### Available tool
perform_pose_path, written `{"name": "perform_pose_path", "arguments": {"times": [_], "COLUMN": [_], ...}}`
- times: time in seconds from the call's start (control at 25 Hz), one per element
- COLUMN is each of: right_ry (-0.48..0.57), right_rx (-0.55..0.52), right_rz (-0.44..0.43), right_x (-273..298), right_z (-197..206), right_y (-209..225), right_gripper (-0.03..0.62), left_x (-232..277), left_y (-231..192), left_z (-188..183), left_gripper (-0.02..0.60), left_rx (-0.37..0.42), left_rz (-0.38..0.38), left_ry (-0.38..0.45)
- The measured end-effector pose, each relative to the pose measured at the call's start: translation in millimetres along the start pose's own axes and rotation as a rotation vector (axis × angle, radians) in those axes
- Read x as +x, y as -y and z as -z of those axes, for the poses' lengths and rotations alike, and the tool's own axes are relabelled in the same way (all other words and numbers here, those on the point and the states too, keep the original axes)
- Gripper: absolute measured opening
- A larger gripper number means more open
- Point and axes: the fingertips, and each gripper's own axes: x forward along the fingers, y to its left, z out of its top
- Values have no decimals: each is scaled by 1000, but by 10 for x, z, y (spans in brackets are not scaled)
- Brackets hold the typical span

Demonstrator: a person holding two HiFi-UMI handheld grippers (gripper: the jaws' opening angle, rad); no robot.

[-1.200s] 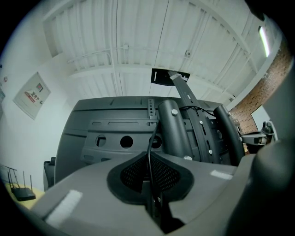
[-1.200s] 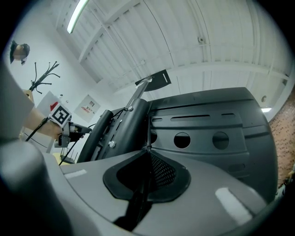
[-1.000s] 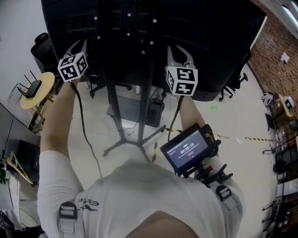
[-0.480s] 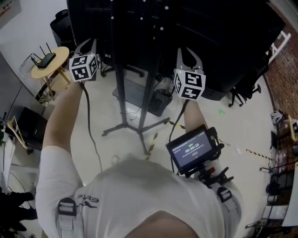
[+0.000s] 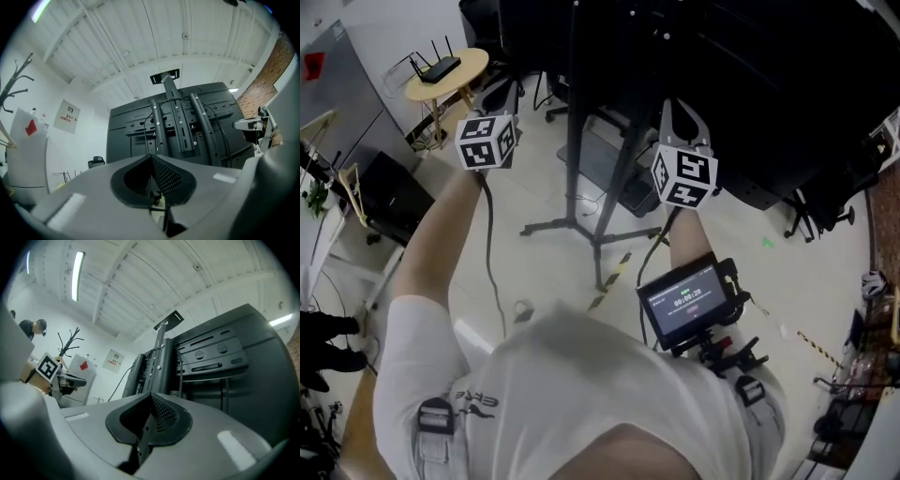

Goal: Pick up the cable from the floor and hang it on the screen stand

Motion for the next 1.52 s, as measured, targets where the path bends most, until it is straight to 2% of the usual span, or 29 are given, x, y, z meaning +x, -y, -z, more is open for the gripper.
{"name": "perform_pose_path", "arguments": {"times": [0.24,0.48,0.64,0.84,1.12,1.52], "right_ry": [-17,-47,-70,-96,-145,-189], "right_rx": [35,47,45,37,54,68], "right_rz": [-92,-153,-172,-173,-167,-185], "right_x": [-106,-205,-373,-796,-1005,-1501], "right_z": [88,175,197,186,259,419], "right_y": [-494,-1009,-1397,-2079,-2312,-2624], "right_gripper": [14,14,14,14,14,14], "left_x": [-470,-869,-1245,-1953,-2181,-2636], "left_y": [-43,-90,-197,-532,-567,-316], "left_z": [33,133,229,403,573,716], "left_gripper": [3,3,3,3,3,3], "left_rx": [-8,-41,-59,-89,-116,-137], "left_rz": [-15,3,18,33,57,99], "left_ry": [-8,-12,-21,-36,-84,-91]}}
